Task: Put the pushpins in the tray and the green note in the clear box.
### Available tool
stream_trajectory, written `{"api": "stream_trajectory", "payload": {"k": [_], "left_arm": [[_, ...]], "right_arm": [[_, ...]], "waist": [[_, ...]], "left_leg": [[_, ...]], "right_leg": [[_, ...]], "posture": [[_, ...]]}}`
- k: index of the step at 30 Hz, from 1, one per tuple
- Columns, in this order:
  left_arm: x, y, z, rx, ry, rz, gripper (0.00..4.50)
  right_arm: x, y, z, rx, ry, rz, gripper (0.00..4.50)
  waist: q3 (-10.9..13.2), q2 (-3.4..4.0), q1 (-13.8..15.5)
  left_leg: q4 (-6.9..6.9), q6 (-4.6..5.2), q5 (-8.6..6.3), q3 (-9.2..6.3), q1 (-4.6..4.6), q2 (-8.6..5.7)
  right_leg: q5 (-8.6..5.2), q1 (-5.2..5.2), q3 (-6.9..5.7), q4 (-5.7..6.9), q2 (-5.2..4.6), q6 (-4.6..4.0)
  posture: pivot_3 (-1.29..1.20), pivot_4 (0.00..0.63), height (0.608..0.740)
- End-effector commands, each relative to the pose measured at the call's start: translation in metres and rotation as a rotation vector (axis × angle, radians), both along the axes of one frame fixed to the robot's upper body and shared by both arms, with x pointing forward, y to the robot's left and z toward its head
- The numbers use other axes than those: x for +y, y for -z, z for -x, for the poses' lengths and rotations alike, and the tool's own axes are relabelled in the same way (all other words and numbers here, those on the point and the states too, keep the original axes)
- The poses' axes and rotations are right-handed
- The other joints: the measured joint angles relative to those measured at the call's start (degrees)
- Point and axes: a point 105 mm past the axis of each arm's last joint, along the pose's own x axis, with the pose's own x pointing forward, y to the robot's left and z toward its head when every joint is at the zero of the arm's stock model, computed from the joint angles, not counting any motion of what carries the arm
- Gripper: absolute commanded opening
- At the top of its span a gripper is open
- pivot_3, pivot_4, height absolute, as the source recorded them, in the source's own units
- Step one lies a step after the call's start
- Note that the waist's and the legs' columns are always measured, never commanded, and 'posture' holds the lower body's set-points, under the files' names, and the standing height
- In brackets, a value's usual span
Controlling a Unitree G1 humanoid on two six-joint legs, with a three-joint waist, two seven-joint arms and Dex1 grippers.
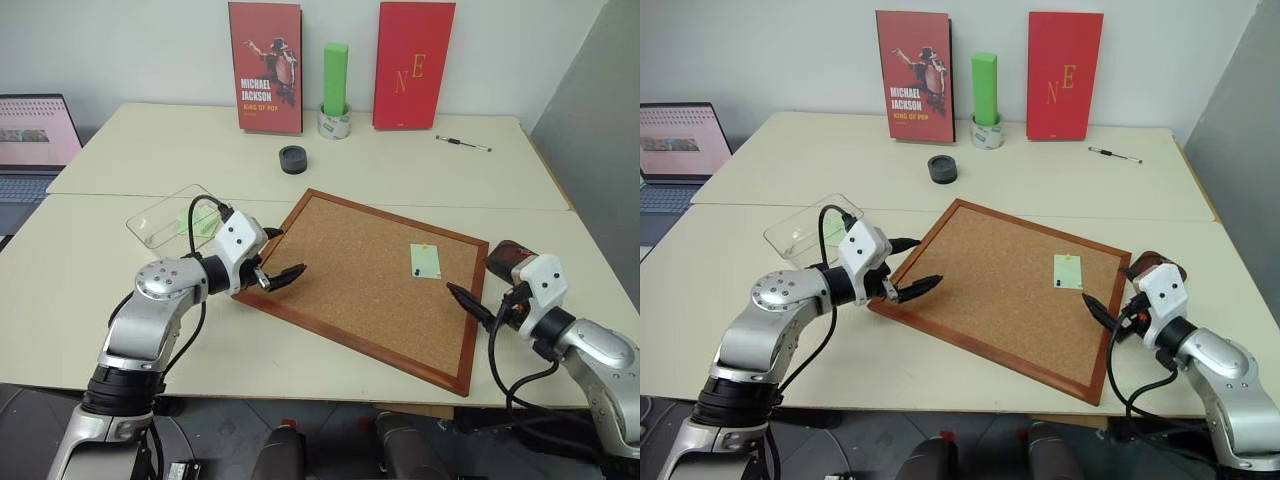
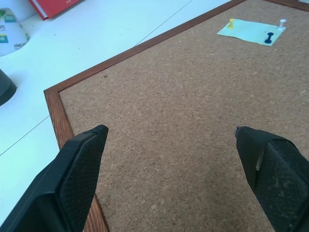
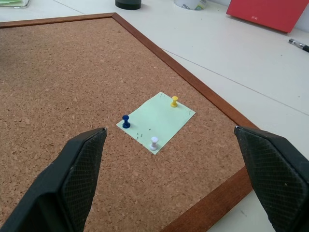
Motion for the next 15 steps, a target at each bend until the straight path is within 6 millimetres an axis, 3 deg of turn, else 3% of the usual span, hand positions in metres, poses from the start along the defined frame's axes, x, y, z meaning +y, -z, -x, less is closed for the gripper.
{"api": "stream_trajectory", "payload": {"k": [1, 15], "left_arm": [[-0.0056, -0.0118, 0.005, -0.034, 0.034, 0.002, 4.5], [-0.0142, -0.0198, -0.0007, -0.037, 0.043, 0.024, 4.5]], "right_arm": [[-0.0018, -0.0122, 0.0005, -0.039, -0.01, 0.0, 4.49], [0.0036, -0.0129, 0.0058, -0.026, -0.037, -0.01, 4.49]], "waist": [[0.0, 0.0, 0.0], [0.0, 0.0, 0.0]], "left_leg": [[0.0, 0.0, 0.0, 0.0, 0.0, 0.0], [0.02, 0.0, 0.0, 0.0, -0.06, 0.0]], "right_leg": [[0.0, 0.0, 0.0, 0.0, 0.0, 0.0], [0.01, -0.04, 0.0, 0.01, 0.0, 0.01]], "posture": [[0.0, 0.15, 0.74], [0.0, 0.15, 0.74]]}}
